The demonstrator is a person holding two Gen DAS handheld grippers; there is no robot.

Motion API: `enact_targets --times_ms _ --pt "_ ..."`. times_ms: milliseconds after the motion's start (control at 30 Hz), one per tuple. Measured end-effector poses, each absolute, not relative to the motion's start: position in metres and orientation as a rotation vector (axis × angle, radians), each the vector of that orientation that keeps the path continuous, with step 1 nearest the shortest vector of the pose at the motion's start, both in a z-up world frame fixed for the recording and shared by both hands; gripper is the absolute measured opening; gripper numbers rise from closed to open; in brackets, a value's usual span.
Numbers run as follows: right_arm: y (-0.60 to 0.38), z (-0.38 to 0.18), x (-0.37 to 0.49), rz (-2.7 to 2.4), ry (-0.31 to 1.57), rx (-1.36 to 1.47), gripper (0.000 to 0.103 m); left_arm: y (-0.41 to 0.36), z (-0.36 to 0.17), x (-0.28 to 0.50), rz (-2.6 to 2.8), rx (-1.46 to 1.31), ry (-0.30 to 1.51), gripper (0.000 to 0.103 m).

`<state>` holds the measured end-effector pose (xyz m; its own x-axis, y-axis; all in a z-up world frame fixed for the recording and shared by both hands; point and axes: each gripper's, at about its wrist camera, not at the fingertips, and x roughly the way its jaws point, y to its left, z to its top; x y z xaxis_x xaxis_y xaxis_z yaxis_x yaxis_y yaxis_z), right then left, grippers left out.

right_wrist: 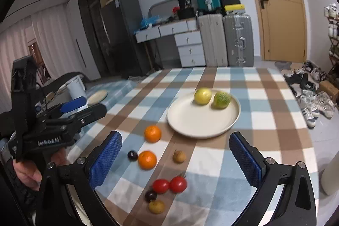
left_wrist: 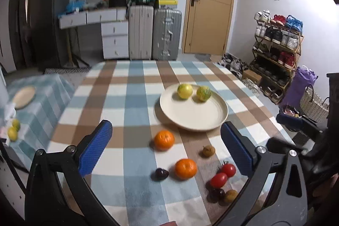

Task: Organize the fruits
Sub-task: 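Withdraw both grippers from the plate back over the table, then reach the right gripper to an orange and close on it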

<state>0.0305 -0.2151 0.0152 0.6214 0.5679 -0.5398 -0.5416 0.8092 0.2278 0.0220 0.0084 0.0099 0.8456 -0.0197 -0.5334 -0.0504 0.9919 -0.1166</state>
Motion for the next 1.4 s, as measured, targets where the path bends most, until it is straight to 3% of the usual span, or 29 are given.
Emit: enact_targets --times_ms 167,767,1400 --pt "-0.194 -0.007 0.032 0.612 0.703 -0.054 0.103 0.016 -0.005 0.036 0.003 -0.164 0.625 0.102" --pt "-0.161 -0.053 0.056 0.713 0.921 -0.005 0.103 0.061 0.000 0.035 0.096 -0.258 0.634 0.102" --pt "-0.106 -0.076 0.068 0.776 0.984 -0.057 0.102 0.074 -0.012 0.040 0.064 -0.320 0.771 0.102"
